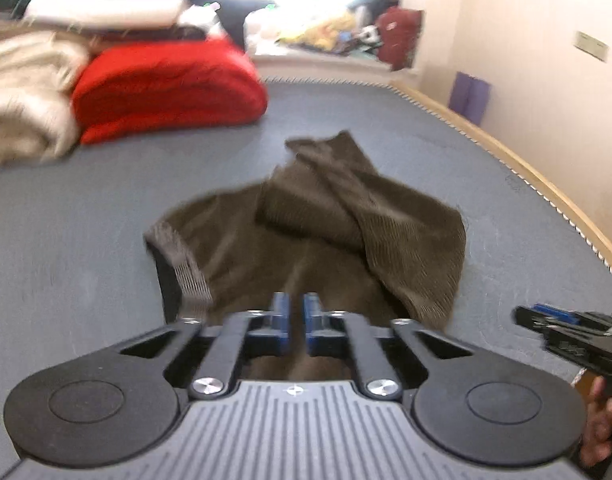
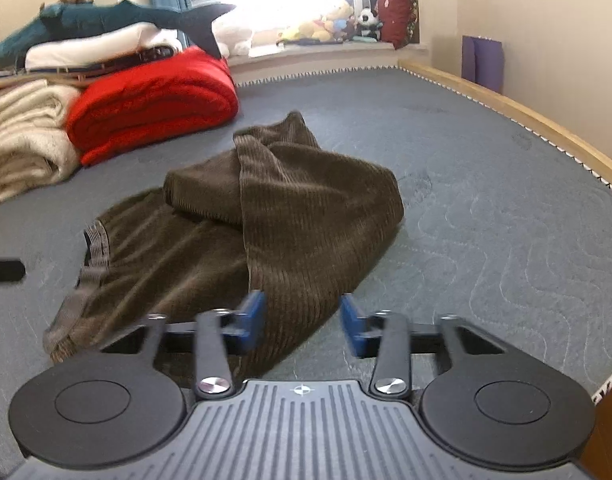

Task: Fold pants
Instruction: 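Grasp the grey waistband with the left gripper while the right gripper grasps a pant leg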

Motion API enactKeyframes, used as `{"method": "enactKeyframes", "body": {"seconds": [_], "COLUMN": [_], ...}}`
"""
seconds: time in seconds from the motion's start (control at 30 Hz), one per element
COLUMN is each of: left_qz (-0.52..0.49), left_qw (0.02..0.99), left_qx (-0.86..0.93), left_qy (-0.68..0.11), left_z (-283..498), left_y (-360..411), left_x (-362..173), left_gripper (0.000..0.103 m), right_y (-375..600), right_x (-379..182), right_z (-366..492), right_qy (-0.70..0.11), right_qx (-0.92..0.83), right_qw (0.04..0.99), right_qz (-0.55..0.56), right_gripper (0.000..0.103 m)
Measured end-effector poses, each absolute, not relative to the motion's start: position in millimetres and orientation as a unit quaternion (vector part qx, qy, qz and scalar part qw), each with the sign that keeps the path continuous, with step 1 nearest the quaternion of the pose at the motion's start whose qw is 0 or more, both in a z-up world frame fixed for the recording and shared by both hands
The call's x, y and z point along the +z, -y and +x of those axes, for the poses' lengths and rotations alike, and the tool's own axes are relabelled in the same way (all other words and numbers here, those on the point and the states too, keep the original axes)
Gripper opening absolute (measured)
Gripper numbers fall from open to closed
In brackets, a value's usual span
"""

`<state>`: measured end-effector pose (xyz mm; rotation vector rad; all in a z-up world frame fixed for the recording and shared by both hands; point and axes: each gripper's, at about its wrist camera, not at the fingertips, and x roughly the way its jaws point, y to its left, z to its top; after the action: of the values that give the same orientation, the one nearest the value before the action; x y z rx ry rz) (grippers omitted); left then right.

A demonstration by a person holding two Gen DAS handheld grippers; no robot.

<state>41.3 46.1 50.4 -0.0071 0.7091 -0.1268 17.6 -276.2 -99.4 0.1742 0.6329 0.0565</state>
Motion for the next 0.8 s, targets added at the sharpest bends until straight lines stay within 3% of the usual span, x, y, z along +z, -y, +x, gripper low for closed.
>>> {"method": "enactKeyframes", "body": {"seconds": [0.17,0.23,0.37,0.5,0.53,0.6,0.67,0.8], "left_qz": [-0.033,-0.06,-0.149,-0.197,-0.199,-0.205,-0.221,-0.237], "left_qw": [0.935,0.906,0.897,0.86,0.856,0.848,0.834,0.817], "left_qx": [-0.07,-0.009,-0.003,-0.006,-0.006,-0.007,-0.006,-0.001], "left_qy": [-0.345,-0.418,-0.415,-0.47,-0.477,-0.489,-0.505,-0.526], "left_z": [86.7,112.7,136.9,161.9,166.4,175.6,184.1,196.0], "left_y": [-101.9,-127.9,-166.3,-186.3,-188.0,-191.2,-195.8,-200.8], "left_x": [25.8,1.5,-10.9,-45.1,-52.2,-64.7,-81.1,-106.9], "left_gripper": [0.006,0.006,0.006,0.008,0.011,0.028,0.057,0.061], "right_y": [282.0,278.9,264.6,255.5,250.5,238.5,227.2,209.1], "right_x": [-87.0,-84.6,-87.4,-116.1,-122.9,-135.6,-150.0,-173.2], "right_z": [34.8,51.0,91.9,135.9,143.9,157.3,164.4,177.8], "right_qy": [-0.295,-0.306,-0.298,-0.344,-0.355,-0.382,-0.404,-0.437], "right_qx": [0.048,0.064,0.092,0.106,0.11,0.13,0.145,0.135], "right_qw": [0.951,0.948,0.95,0.933,0.928,0.915,0.903,0.888], "right_qz": [0.083,0.066,0.006,0.015,0.014,0.01,-0.001,-0.058], "right_gripper": [0.035,0.039,0.047,0.057,0.057,0.057,0.061,0.063]}}
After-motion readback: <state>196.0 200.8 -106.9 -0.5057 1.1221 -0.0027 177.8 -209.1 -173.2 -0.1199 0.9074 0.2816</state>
